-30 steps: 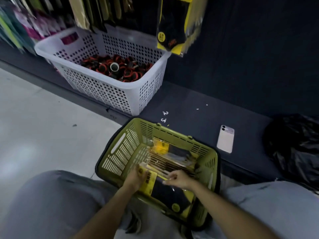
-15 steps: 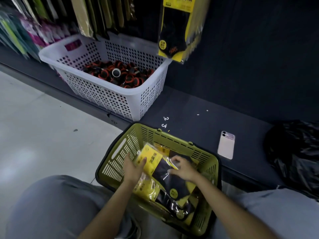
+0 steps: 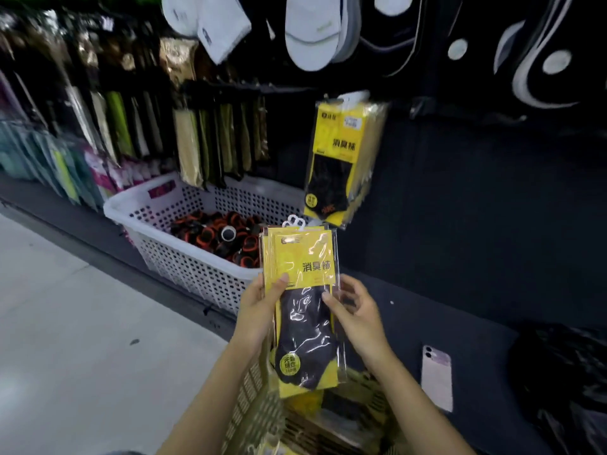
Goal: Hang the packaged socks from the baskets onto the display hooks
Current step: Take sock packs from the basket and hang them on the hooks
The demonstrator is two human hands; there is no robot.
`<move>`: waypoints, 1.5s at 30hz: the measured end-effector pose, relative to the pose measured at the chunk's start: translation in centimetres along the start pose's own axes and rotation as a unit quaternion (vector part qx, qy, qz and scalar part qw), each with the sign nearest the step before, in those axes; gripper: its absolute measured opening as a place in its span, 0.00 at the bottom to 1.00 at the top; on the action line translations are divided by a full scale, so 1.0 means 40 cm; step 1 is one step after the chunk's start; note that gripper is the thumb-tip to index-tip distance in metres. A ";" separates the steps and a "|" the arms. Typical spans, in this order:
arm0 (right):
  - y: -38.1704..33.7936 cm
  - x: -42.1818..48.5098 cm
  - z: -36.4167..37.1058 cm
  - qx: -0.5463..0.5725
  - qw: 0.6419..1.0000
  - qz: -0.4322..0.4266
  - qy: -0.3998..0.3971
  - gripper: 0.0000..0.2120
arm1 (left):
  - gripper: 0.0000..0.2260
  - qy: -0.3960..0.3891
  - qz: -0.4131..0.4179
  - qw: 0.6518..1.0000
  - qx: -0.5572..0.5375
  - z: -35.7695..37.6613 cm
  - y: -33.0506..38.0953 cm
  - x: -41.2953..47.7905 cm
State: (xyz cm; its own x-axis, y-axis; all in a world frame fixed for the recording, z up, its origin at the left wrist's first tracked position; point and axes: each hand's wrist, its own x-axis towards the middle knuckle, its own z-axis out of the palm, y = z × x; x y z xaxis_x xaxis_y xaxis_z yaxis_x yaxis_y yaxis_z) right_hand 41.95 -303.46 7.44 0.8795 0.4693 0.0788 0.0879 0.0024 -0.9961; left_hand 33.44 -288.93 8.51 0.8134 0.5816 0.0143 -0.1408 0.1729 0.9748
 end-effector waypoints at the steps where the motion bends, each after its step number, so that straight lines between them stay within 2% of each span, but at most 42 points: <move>1: -0.037 0.019 0.009 -0.004 0.999 -0.030 0.022 0.14 | 0.14 -0.006 0.020 1.000 -0.002 0.005 0.027 0.015; 4: -0.121 0.072 0.031 0.005 0.993 -0.092 0.072 0.09 | 0.13 -0.020 0.067 0.997 -0.012 0.019 0.096 0.057; 7: -0.185 0.108 0.044 0.029 0.989 -0.119 0.084 0.05 | 0.15 -0.018 0.113 0.993 0.028 0.029 0.156 0.098; 10: -0.226 0.144 0.046 0.041 0.990 -0.114 0.076 0.12 | 0.17 -0.014 0.148 0.987 0.057 0.029 0.207 0.138; 13: -0.261 0.176 0.044 0.067 0.991 -0.100 0.064 0.06 | 0.13 -0.020 0.152 0.986 0.060 0.020 0.244 0.175; 16: -0.288 0.213 0.039 0.100 0.989 -0.071 0.084 0.06 | 0.18 0.000 0.176 0.983 0.059 -0.005 0.267 0.214; 18: -0.309 0.240 0.036 0.104 0.987 -0.063 0.107 0.06 | 0.16 0.030 0.172 0.984 0.044 -0.018 0.288 0.232; 22: -0.353 0.294 0.035 0.072 0.984 -0.089 0.139 0.05 | 0.05 0.075 0.182 0.979 0.054 -0.037 0.329 0.260; 26: -0.384 0.349 0.040 0.044 0.980 -0.112 0.161 0.04 | 0.11 0.103 0.196 0.973 0.062 -0.060 0.364 0.280; 31: -0.380 0.408 0.057 0.014 0.977 -0.105 0.183 0.04 | 0.05 0.097 0.197 0.974 0.064 -0.082 0.375 0.294; 34: -0.367 0.443 0.065 0.034 0.976 -0.069 0.202 0.07 | 0.04 0.087 0.193 0.975 0.059 -0.085 0.369 0.296; 37: -0.358 0.475 0.058 0.100 0.975 -0.006 0.199 0.12 | 0.01 0.077 0.182 0.979 0.050 -0.072 0.369 0.292; 39: -0.347 0.485 0.045 0.148 0.971 0.028 0.188 0.12 | 0.04 0.070 0.184 0.979 0.050 -0.063 0.368 0.286; 42: -0.336 0.471 0.026 0.168 0.962 0.036 0.212 0.07 | 0.11 0.065 0.189 0.978 0.056 -0.053 0.363 0.282; 45: -0.334 0.429 0.017 0.141 0.959 -0.004 0.247 0.09 | 0.11 0.066 0.176 0.981 0.047 -0.037 0.358 0.272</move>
State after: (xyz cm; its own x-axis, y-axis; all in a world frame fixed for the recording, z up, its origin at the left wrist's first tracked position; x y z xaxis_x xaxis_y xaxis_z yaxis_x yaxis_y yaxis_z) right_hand 55.56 -294.83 22.06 0.9997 -0.0061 0.0256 0.0263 0.2754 -0.9610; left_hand 39.46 -278.96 22.28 0.6431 0.6910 0.3301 -0.3416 -0.1269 0.9312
